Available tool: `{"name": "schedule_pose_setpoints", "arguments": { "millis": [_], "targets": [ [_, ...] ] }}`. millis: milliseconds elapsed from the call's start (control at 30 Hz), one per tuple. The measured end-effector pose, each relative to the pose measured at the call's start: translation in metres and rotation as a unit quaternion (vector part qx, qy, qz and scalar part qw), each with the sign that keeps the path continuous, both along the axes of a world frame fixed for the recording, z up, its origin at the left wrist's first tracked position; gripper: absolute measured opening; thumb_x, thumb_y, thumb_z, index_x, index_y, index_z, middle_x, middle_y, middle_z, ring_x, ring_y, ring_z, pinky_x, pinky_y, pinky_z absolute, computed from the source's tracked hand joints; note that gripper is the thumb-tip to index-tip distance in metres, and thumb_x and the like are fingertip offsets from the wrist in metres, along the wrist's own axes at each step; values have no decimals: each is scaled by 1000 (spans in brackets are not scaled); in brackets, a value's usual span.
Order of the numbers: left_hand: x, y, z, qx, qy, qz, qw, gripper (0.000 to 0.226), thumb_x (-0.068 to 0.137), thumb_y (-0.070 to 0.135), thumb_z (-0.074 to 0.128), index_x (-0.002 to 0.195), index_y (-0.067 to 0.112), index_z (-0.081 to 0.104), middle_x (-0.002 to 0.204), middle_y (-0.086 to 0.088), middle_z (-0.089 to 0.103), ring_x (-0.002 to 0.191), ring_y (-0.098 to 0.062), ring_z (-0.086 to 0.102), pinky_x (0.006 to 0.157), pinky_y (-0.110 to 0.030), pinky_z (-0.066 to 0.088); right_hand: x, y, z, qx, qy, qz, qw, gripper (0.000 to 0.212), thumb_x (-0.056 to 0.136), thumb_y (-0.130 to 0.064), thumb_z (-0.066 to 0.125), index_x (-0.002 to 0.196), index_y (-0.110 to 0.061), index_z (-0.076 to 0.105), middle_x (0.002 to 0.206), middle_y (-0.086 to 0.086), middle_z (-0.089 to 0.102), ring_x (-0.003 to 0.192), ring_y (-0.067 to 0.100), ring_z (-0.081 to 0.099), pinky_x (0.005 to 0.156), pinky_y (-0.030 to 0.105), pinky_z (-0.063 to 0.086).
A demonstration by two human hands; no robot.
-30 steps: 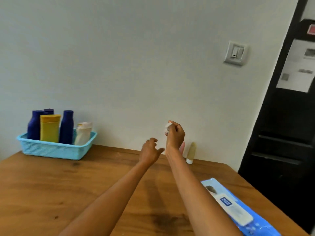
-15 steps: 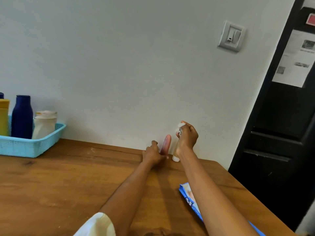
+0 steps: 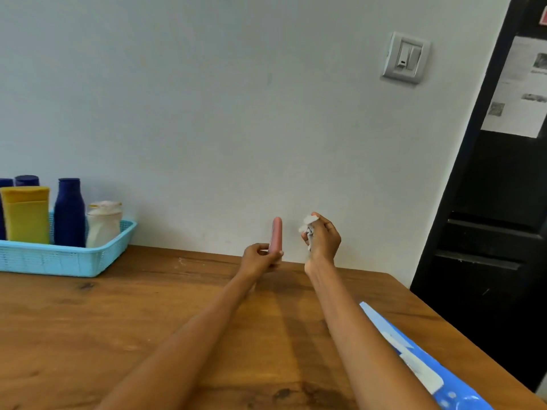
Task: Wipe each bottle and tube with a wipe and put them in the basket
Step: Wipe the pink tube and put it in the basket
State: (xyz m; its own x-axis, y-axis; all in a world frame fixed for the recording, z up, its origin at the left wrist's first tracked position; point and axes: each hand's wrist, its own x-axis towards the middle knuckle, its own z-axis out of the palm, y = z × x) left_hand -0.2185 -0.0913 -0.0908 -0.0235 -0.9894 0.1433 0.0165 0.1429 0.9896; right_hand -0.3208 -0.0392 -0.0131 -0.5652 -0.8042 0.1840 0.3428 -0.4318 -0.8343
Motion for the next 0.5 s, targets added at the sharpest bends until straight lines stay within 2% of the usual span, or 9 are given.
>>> {"name": "schedule_pose_setpoints", "arguments": {
  "millis": [100,167,267,367,500],
  "targets": [
    [34,35,17,39,137,-73,987,58,78,22,72,127,2,49,102,-9,64,82,-21,71,68,-27,58,23,21,5,-6,-42,22,999,19,77,4,65,94,-5,66,74,5,58,62,16,51,53,18,47],
    [58,58,36,45,226,-100,968,48,77,22,71,117,0,54,103,-16,65,83,-24,71,70,-29,59,43,39,12,-15,-46,35,998,19,75,7,66,85,-9,67,71,5,57,59,16,49,49,14,46],
    [86,86,65,37,328,-97,939,28,84,18,66,99,-5,60,94,-19,67,77,-25,71,69,-29,59,73,62,28,-37,-16,46,998,19,78,7,65,80,-12,68,73,5,61,61,14,53,54,13,48],
    [109,108,86,24,379,-90,921,26,84,17,66,93,-7,62,88,-20,68,74,-27,71,67,-31,60,100,79,45,-53,51,37,997,12,83,-2,62,89,-6,71,79,4,65,72,14,59,64,17,49],
    [133,128,104,8,416,-101,904,27,84,17,64,95,-7,61,87,-21,67,76,-27,70,70,-32,60,133,93,61,-35,164,78,983,20,89,-22,54,81,-14,71,76,-3,66,75,12,58,65,22,44]
  ]
}}
